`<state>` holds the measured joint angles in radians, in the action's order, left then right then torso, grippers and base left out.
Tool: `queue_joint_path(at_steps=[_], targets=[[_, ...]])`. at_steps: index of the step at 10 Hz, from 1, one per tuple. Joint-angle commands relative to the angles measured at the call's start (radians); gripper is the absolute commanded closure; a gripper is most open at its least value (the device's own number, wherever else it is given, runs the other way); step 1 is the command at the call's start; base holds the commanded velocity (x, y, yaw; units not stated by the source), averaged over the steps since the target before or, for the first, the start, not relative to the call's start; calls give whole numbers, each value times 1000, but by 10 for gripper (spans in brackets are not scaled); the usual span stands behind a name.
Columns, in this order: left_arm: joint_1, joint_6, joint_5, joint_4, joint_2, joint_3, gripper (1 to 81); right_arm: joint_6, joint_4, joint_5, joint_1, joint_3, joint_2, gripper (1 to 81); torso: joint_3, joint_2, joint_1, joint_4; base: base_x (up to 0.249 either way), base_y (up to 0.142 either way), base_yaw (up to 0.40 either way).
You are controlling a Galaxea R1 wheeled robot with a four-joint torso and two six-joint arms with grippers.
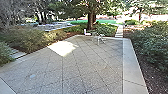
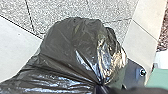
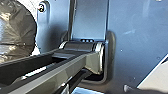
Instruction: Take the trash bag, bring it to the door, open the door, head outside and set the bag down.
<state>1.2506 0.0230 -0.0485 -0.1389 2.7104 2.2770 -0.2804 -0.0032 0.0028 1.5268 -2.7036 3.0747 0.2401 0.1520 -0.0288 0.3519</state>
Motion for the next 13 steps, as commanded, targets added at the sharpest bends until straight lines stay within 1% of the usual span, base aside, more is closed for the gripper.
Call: queue_joint_path(at_steps=[1, 2, 3, 4, 5, 6, 8, 10, 11, 12, 13], targets=[[-188, -3, -123, -102, -79, -33, 811, 24, -21, -82, -20, 19, 21, 10, 78, 0, 0, 0, 0, 0, 0], [-234, -3, -151, -122, -83, -28, 811, 24, -21, -83, -20, 19, 20, 10, 109, 0, 0, 0, 0, 0, 0], [-277, -3, -172, -151, -81, -19, 811, 24, -20, -81, -21, 19, 20, 10, 109, 0, 0, 0, 0, 0, 0], [-319, -3, -191, -169, -79, -8, 811, 24, -20, -82, -20, 19, 20, 10, 91, -1, -1, 0, 0, 0, 0], [-358, -3, -221, -188, -75, 2, 811, 24, -20, -81, -20, 19, 20, 10, 103, -1, -1, 0, 0, 0, 0], [-397, -3, -246, -199, -70, 15, 811, 24, -20, -81, -20, 19, 18, 10, 112, -1, -1, 0, 0, 0, 0], [-469, -3, -300, -218, -49, 59, 811, 24, -18, -81, -18, 19, 18, 10, 113, -2, -2, 0, 0, 0, 0], [-542, -3, -362, -232, 3, 153, 811, 24, -20, -81, -13, 19, 18, 10, 114, -2, -2, 0, 0, 0, 0], [-578, -3, -407, -235, 20, 173, 811, 24, -20, -81, -13, 19, 18, 10, 165, -2, -2, 0, 0, 0, 0], [-608, -3, -416, -248, 28, 173, 811, 24, -20, -81, -13, 19, 17, 10, 208, -2, -2, 0, 0, 0, 0], [-641, -3, -430, -255, 39, 173, 811, 23, -20, -81, -13, 19, 18, 10, 225, -2, -2, 0, 0, 0, 0]])
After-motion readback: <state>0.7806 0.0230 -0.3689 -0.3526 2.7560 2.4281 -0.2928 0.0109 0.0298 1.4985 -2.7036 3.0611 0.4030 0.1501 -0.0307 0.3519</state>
